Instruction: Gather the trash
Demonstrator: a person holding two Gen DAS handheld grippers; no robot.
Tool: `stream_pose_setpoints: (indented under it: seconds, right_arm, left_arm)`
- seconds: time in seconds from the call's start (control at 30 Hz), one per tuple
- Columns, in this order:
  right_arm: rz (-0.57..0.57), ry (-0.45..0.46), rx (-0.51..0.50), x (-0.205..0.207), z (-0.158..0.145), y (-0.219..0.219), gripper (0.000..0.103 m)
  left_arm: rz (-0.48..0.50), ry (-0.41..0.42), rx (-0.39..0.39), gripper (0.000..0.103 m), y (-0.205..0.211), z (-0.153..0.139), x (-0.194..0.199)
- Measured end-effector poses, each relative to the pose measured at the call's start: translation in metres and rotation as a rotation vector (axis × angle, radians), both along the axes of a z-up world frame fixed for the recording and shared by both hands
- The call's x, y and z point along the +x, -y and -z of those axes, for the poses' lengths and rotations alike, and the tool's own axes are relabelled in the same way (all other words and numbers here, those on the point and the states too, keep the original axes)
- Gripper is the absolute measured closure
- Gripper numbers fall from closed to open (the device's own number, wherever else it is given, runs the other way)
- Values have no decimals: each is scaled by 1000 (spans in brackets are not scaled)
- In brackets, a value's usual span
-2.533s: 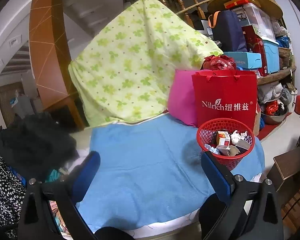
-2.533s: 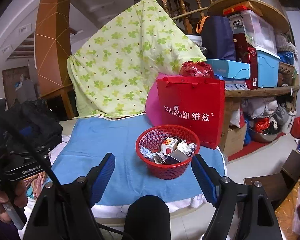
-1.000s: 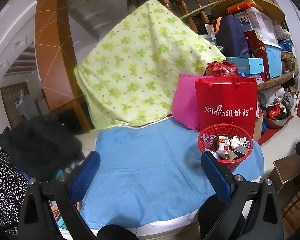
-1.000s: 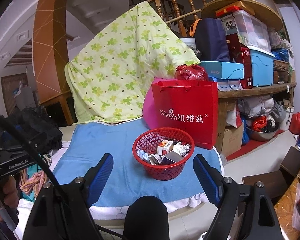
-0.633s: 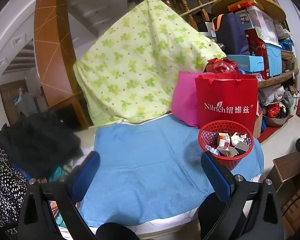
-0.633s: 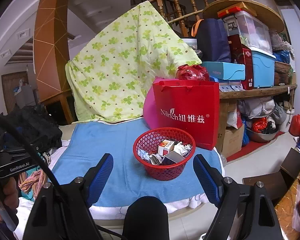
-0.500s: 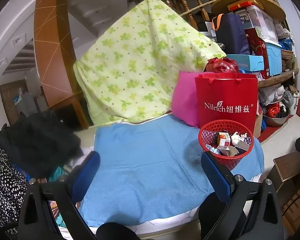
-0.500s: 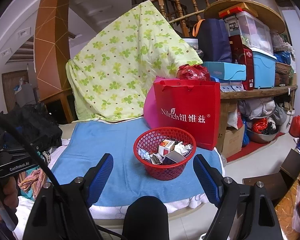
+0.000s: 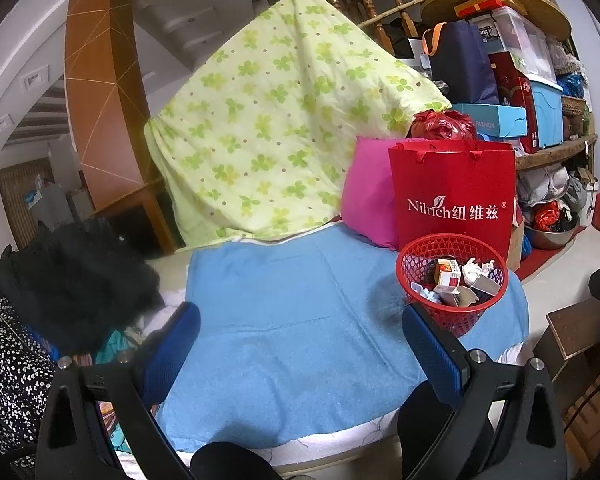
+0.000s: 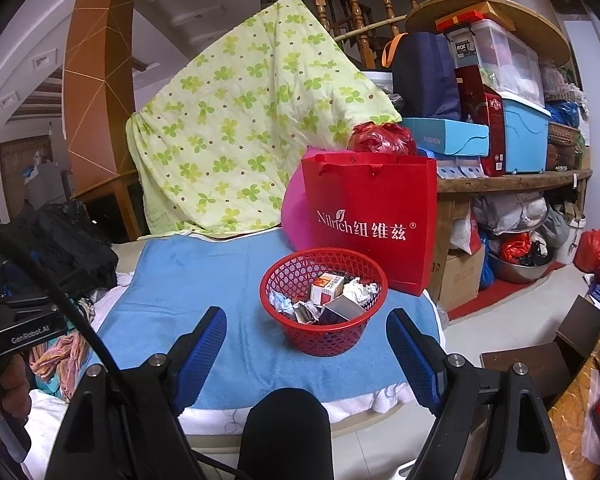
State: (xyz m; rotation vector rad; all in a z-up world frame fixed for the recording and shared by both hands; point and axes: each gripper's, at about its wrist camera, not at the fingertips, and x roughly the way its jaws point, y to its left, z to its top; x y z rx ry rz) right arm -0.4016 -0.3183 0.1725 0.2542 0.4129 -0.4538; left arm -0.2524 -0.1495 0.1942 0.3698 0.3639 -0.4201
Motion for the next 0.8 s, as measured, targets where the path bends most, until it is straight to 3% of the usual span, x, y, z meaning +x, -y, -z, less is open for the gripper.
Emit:
stream_pose_setpoints:
  seconds: [0.8]
  right_arm:
    - [12,24,-17,-6,-3,-3,18]
  left_arm:
    - [13,22,-5,3,-3,-3,-6]
